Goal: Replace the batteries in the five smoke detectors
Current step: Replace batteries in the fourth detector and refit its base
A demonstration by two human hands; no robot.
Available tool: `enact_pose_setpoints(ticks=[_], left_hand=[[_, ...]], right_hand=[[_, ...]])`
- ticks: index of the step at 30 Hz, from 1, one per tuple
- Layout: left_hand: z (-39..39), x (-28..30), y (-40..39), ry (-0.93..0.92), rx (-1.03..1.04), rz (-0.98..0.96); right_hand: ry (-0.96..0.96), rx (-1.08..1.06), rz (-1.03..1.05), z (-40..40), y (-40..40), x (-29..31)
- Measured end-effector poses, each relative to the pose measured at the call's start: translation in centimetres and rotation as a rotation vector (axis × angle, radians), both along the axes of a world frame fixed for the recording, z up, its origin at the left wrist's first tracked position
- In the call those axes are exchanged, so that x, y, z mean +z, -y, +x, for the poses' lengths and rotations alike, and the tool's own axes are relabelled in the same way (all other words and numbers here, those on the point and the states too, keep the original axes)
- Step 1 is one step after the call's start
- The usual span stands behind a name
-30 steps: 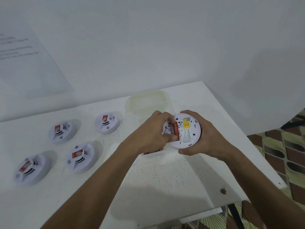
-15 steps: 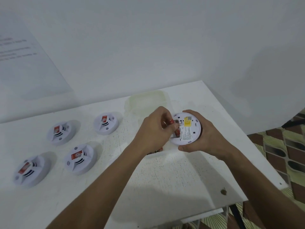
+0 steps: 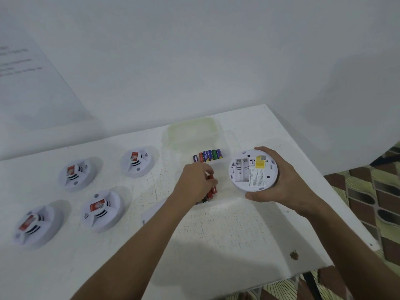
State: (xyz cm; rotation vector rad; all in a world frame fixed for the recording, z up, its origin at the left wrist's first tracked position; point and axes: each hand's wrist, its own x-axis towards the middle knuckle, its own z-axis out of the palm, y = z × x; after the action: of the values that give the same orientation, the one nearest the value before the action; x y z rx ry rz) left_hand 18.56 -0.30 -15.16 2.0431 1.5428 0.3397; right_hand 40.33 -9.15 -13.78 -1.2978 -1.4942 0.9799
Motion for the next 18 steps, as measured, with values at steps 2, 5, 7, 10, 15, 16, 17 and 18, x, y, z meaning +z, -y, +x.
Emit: enact_pose_setpoints(ticks=[2, 5, 7, 10, 15, 16, 17, 18], left_hand=[[0.2, -0.5, 0.1, -0.044, 0.002, 0.037], [0.1, -1.1, 0.1, -0.054, 0.021, 0.066], [-0.3, -1.0, 0.0, -0.060, 0.022, 0.074], [-1.2, -0.2, 0.0, -0.001, 0.029, 0.117], [-3.2, 2.6, -2.8, 0.088, 0.128, 0.210], [-3.3, 3.0, -3.8, 0.060, 0.136, 0.199], [-3.4, 3.2, -4.8, 0.022, 0.137, 0.173], [-3.3, 3.4, -5.7, -0.013, 0.134, 0.133]], right_hand=[[0.004, 0.001, 0.004, 0.0, -0.2, 0.0], [0.018, -0.007, 0.010, -0.1, -0.4, 0.1], [0.020, -0.006, 0.008, -0.2, -0.6, 0.2], [0.020, -0.002, 0.006, -0.2, -0.9, 0.4], [0.021, 0.007, -0.002, -0.5, -1.5, 0.6], [0.020, 0.011, -0.006, -0.6, -1.6, 0.7], [0.017, 0.013, -0.008, -0.7, -1.7, 0.7], [0.014, 0.015, -0.010, -0.9, -1.7, 0.7]])
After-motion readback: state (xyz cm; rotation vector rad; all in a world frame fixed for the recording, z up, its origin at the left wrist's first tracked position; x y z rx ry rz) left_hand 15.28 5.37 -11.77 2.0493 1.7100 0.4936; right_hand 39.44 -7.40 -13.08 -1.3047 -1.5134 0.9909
